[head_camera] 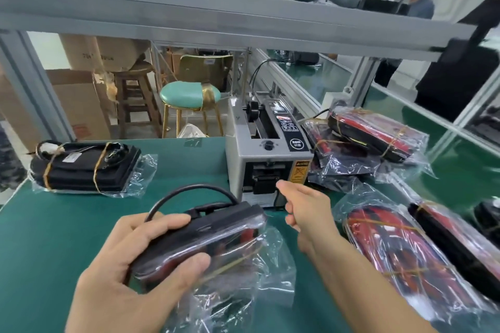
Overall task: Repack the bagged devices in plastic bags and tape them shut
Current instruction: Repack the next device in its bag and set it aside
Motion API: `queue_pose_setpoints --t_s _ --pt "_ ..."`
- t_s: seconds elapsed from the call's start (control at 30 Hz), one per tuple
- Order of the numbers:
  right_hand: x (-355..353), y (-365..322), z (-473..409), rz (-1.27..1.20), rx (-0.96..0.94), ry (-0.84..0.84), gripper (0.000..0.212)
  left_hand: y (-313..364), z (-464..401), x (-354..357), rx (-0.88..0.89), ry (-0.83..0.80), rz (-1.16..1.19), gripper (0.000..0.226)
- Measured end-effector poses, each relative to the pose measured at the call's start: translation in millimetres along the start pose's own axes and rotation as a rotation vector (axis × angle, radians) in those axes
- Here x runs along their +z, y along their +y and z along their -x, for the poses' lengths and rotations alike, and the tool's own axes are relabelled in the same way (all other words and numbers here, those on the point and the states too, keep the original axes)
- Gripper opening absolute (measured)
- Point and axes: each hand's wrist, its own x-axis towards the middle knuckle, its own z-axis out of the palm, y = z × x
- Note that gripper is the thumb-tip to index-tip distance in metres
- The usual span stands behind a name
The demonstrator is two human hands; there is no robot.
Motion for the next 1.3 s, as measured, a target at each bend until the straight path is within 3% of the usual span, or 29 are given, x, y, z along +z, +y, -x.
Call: queue_pose_setpoints --t_s 0.33,0.63,0.73,0.83,0.93,1.07,1.3 --pt "25.7 -12.1 -2.8 -0.146 0.009 0.11 0.013 3.0 3.8 -0.7 0.005 0.043 -0.026 0.048" --pt "35.5 -16.8 -4.5 -0.193 0.144 0.153 0.028 1.9 6.7 1.8 0.037 0.044 -0.034 0.043" --pt "28.2 -15.2 -1.6 -0.242 0.174 0.055 0.039 3.8 7.8 3.5 0.114 0.064 -0.146 0.034" --pt "9.9 -21.3 17.0 -0.297 0.166 -0.125 0.033 6.0 8.5 3.6 0.173 0.09 -0.203 0.033" --pt "-14.1 -38.5 58.0 -0.185 -0.02 -0.281 0.015 11.1 9.2 10.6 0.193 0.081 -0.177 0.033" --pt "-16.4 -48.9 111.7 -0.008 -0.23 -0.485 0.032 15.5 13.1 21.2 0.184 0.089 -0.117 0.03" --pt "-9.9 -28.9 120.6 0.021 -0.234 -0.423 0.015 18.2 16.9 25.5 0.162 0.144 -0.092 0.038"
